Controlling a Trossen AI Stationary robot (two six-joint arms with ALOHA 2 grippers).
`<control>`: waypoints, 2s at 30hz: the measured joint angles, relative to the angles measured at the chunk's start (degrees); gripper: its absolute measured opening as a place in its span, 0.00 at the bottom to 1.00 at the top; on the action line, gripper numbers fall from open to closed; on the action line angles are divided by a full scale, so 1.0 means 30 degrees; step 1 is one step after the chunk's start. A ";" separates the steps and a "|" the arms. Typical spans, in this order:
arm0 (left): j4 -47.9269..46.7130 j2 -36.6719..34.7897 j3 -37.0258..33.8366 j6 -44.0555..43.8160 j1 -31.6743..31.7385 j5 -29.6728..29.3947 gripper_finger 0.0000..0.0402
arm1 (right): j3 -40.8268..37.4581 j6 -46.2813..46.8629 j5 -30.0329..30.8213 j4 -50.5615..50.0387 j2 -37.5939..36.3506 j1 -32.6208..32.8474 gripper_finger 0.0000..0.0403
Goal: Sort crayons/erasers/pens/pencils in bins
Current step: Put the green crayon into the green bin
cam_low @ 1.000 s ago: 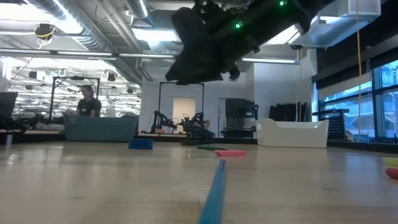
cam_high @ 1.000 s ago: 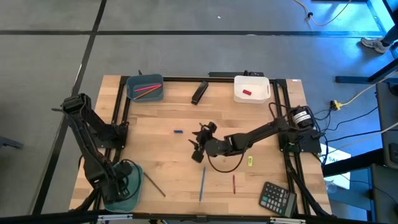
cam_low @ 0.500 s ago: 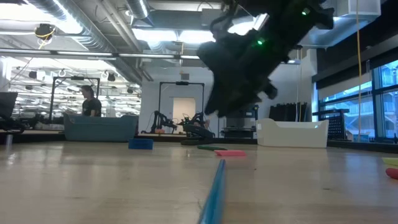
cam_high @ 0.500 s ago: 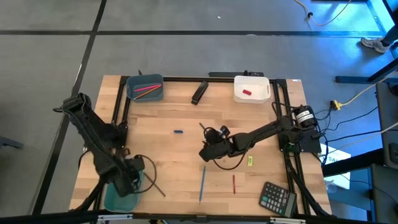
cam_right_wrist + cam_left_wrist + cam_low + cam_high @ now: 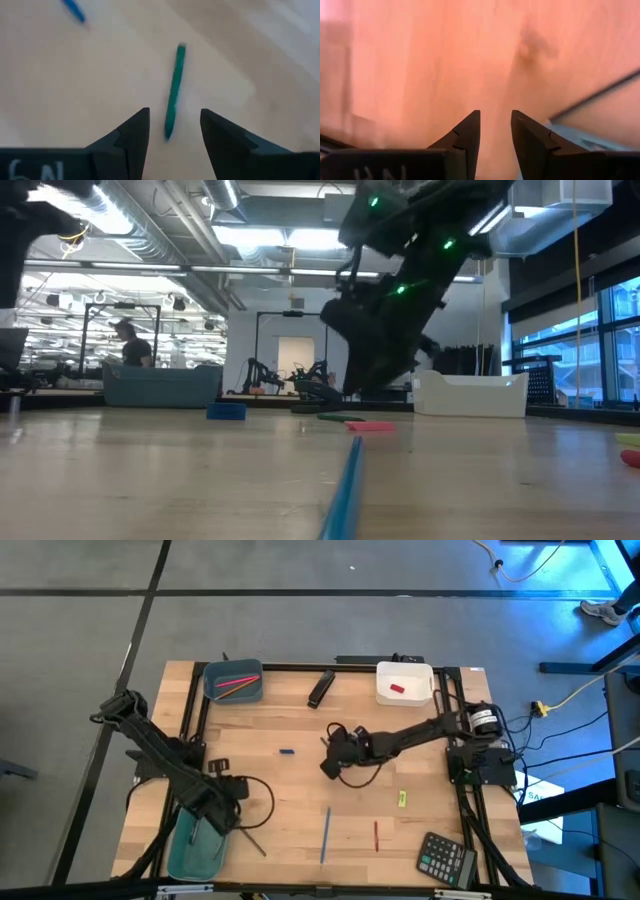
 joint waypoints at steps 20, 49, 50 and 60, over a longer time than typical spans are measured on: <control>0.0057 0.0000 0.0000 0.1059 0.1312 -0.4516 0.25 | 0.0058 0.0126 -0.0226 0.0884 0.1940 -0.0696 0.17; 0.5828 -0.2827 -0.3312 0.5366 0.1849 -0.4568 0.25 | -0.0066 -0.0694 -0.0148 0.3812 0.0477 0.1821 0.11; 0.6347 -0.3279 -0.3640 0.5504 0.1786 -0.4634 0.25 | -0.0066 -0.0978 -0.0122 0.4390 0.0424 0.1983 0.11; 1.5224 -0.8073 -0.7745 0.8187 0.0969 -0.6701 0.25 | -0.0015 -0.4081 -0.0744 1.1193 0.0184 0.3396 0.11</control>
